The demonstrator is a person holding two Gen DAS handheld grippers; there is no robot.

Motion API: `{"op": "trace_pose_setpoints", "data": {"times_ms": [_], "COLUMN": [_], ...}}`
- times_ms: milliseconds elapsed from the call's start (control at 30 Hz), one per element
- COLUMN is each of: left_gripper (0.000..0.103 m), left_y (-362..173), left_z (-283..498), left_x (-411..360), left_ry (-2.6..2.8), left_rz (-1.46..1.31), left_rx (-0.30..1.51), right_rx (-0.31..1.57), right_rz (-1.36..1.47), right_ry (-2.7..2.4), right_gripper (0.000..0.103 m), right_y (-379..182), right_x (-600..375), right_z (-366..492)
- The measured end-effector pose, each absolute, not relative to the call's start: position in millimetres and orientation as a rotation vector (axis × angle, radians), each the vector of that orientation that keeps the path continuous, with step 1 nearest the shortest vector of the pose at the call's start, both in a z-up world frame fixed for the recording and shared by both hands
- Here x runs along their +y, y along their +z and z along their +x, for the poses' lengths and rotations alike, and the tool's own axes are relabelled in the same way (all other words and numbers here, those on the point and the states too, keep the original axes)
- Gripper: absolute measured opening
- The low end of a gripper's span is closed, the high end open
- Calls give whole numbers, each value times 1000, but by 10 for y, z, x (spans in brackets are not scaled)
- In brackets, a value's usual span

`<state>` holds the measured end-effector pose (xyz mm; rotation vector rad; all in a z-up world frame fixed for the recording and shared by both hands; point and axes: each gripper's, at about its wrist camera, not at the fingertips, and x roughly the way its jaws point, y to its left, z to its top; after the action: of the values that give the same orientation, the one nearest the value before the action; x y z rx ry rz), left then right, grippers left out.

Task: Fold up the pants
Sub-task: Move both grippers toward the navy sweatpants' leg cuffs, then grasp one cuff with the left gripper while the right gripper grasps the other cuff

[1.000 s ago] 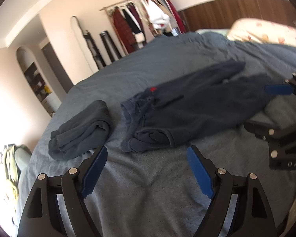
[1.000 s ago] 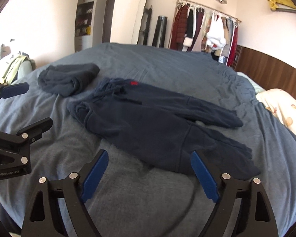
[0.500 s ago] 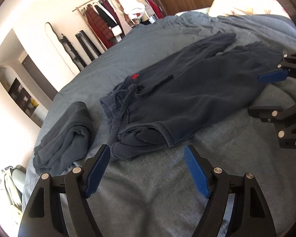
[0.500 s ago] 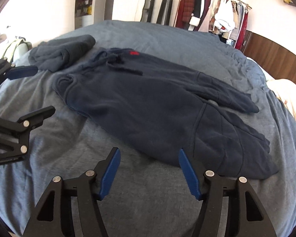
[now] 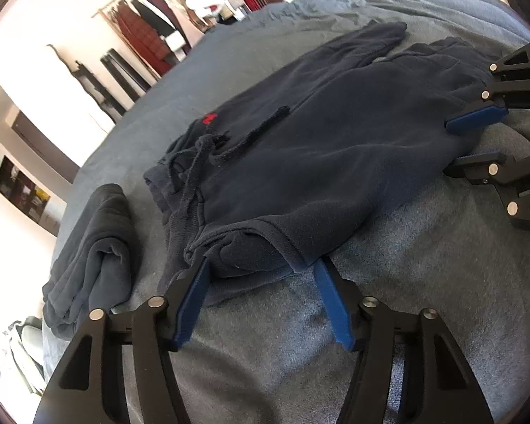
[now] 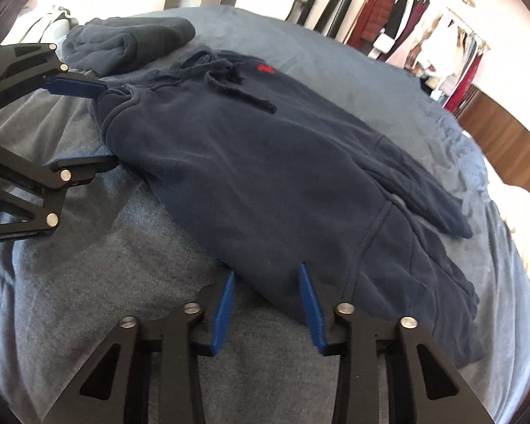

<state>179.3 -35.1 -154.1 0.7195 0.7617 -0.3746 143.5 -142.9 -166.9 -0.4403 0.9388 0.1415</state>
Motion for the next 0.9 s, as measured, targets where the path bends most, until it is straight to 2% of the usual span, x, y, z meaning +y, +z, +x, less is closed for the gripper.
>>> {"op": "trace_pose_setpoints", "data": {"times_ms": [167,233,333,567,900], "left_gripper": [45,33,21,19,18], "left_y": [-1514,-1509,-1457,-1325,-1016], "left_z": [1906,1940,1992,2147,2194], "left_x": [-396,-401,-367,-347,-404], "left_ry": [-416,-425,-424,-416,-407], "left_rz": [743,746,728,641,651], "left_rx": [846,883,921,977,1014], "right_rx": [1056,1089,1138,1140,1119], "right_rz": [-429,-405,-365,-294,-273], "right_ry": [163,174,176,147,186], "right_gripper": [18,15,11,5,4], "right_y": [-1632,-1587,-1540,-1394,-1024], "right_x": [-1472,-1511,-1572,-1654,-1790], "right_z": [1578,1628,1661,1661,1849]}}
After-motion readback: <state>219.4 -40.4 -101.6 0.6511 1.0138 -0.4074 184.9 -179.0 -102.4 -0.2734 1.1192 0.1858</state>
